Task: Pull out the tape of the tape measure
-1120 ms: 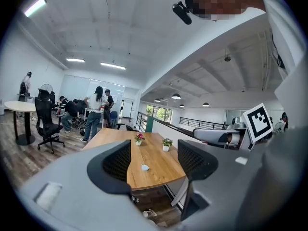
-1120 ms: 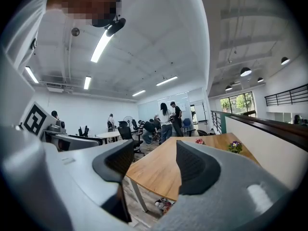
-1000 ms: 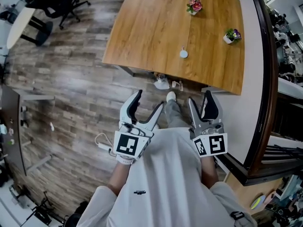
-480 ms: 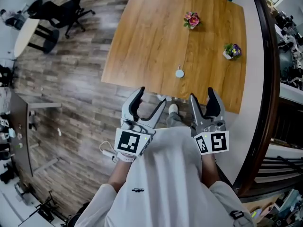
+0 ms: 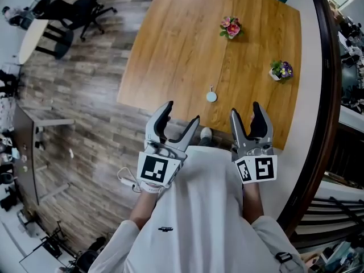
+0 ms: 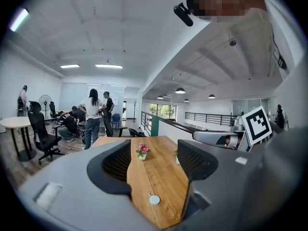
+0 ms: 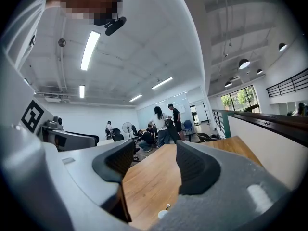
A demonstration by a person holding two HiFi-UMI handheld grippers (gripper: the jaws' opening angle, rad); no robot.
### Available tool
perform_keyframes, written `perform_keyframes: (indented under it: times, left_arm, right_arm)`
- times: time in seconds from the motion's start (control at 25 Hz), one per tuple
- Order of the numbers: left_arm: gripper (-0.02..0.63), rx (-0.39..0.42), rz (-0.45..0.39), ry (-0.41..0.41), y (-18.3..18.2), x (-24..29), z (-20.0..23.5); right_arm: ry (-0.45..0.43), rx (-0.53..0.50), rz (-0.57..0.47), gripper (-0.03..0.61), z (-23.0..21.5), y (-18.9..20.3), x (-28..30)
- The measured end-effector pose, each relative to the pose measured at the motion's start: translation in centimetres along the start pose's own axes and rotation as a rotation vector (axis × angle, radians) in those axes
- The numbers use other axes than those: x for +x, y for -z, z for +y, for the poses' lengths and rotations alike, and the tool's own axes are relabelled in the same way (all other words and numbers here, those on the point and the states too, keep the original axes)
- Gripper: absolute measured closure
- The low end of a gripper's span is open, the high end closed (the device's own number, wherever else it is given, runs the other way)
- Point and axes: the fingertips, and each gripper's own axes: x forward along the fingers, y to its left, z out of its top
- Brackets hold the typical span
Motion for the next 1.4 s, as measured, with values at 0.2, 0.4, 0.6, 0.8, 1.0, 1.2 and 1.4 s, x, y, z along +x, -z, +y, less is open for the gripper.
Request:
perform_keyframes:
  times: [0.2, 0.4, 0.6, 0.8, 1.0, 1.2, 1.4]
  left_arm:
    - [0.311, -0.031, 0.032, -0.028, 0.3, 0.8, 0.8]
    - [0.311, -0.049, 0.023, -0.032, 1.3, 1.7, 2.0]
    - [0.311, -0.046, 0.038, -0.034, 2.8, 2.4, 2.9]
    - [0.311, -0.057, 0.074, -0.045, 4.9, 3.3, 3.6]
    - [0.311, -0.085, 0.121, -0.049, 7.2, 4.0, 4.4]
    - [0.311, -0.138, 0.183, -0.063, 10.0, 4.3, 5.2]
    - [0.311, -0.149, 0.212, -0.038, 11.4, 5.2, 5.1]
  right_arm:
    - [-0.027, -0.014, 0.034, 0.307, 0.0, -0.1, 1.3]
    - [-0.038, -0.041, 0.074, 0.307, 0.1, 0.8, 2.5]
    - [-0.047, -0.044, 0.126, 0.307, -0.2, 2.6, 3.6]
    - [-0.076, -0.069, 0.167, 0.307, 0.0, 4.4, 5.1]
    - [-0.09, -0.066, 0.225, 0.307, 0.0, 7.1, 6.1]
    - [-0.082, -0.055, 0.284, 0.31, -0.3, 10.8, 6.9]
    - [-0.071, -0.041, 0.335, 0.31, -0.7, 14.3, 7.4]
